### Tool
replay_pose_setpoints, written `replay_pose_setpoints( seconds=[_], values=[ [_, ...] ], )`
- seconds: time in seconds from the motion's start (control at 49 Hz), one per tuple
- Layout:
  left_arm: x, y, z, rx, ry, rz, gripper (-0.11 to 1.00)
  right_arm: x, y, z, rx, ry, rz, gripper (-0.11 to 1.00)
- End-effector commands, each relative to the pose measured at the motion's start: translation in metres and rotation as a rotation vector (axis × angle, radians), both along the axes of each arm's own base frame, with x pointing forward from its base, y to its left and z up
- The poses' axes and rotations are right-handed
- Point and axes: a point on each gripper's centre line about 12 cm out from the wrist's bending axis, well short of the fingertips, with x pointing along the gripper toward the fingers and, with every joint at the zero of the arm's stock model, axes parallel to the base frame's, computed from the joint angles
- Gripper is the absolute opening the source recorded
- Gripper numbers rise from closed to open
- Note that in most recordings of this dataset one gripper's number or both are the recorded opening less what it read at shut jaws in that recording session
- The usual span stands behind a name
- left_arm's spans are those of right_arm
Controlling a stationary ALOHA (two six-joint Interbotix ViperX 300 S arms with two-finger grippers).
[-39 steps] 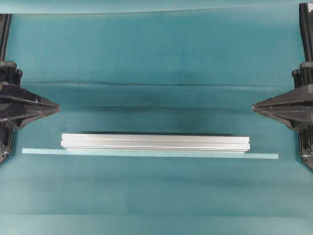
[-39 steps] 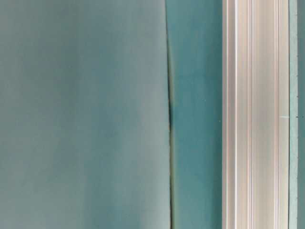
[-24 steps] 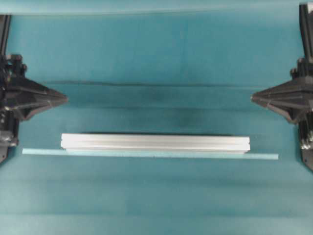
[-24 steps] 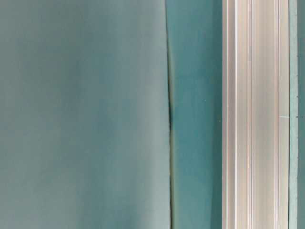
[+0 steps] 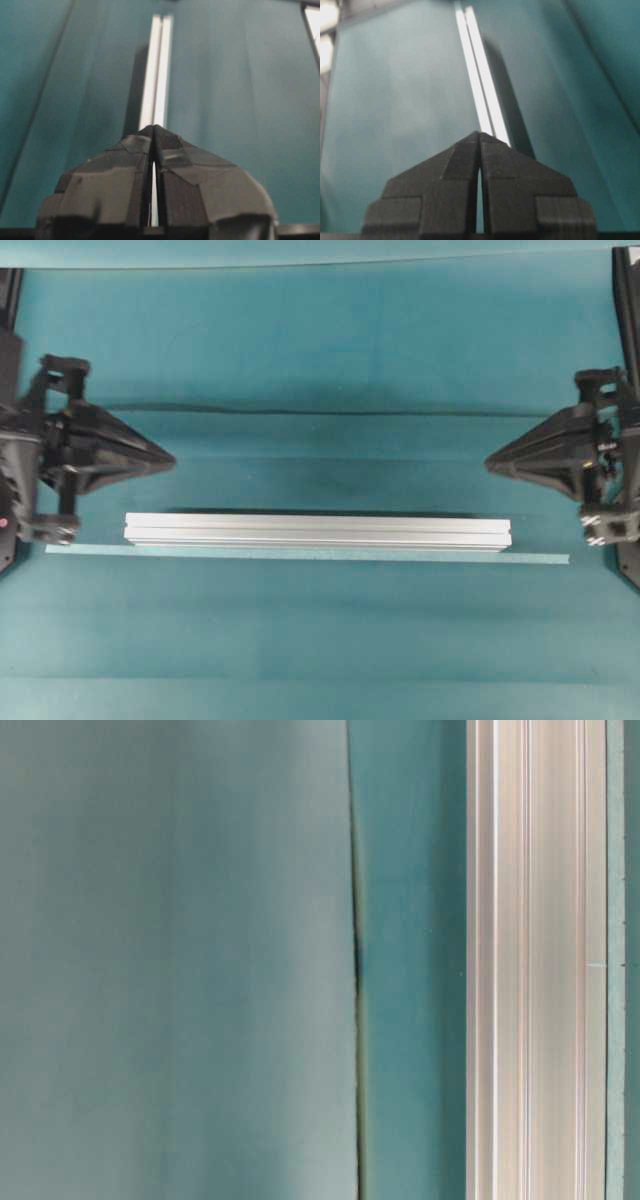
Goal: Lift the metal rail with both hands.
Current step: 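Move both grippers inward toward the two ends of the silver rail, then lower both open grippers over the rail near each end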
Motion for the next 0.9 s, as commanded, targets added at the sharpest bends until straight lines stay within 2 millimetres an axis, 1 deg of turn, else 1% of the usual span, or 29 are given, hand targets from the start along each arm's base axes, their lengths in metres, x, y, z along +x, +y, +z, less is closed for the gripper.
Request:
replay_pose_setpoints(
  seconds=[0.0,0.102,0.265,0.367,0.449,0.633,0.878],
  values=[
    [0.008,-0.001,0.011,0.001,0.029,-0.003,-0.01,0.01,-0.001,0.002,0.003,0.081,0.007,0.0],
    [0.016,0.001,0.001,-0.008,0.149,0.008,-0.01,0.021,0.0,-0.004,0.011,0.181,0.021,0.0],
    [0.028,0.005,-0.017,-0.008,0.34,0.017,-0.01,0.037,0.0,-0.021,0.018,0.353,0.045,0.0],
    [0.035,0.005,-0.023,-0.007,0.429,0.018,-0.01,0.047,0.002,-0.031,-0.019,0.467,0.087,0.0],
    [0.039,0.006,-0.028,-0.006,0.503,0.018,-0.01,0.055,0.002,-0.035,-0.051,0.539,0.111,0.0],
    [0.049,0.006,-0.038,0.006,0.614,0.009,-0.01,0.074,0.0,-0.044,-0.086,0.672,0.153,0.0],
    [0.059,0.002,-0.062,0.087,0.699,-0.077,-0.01,0.088,0.006,-0.069,-0.116,0.844,0.236,0.0]
  ],
)
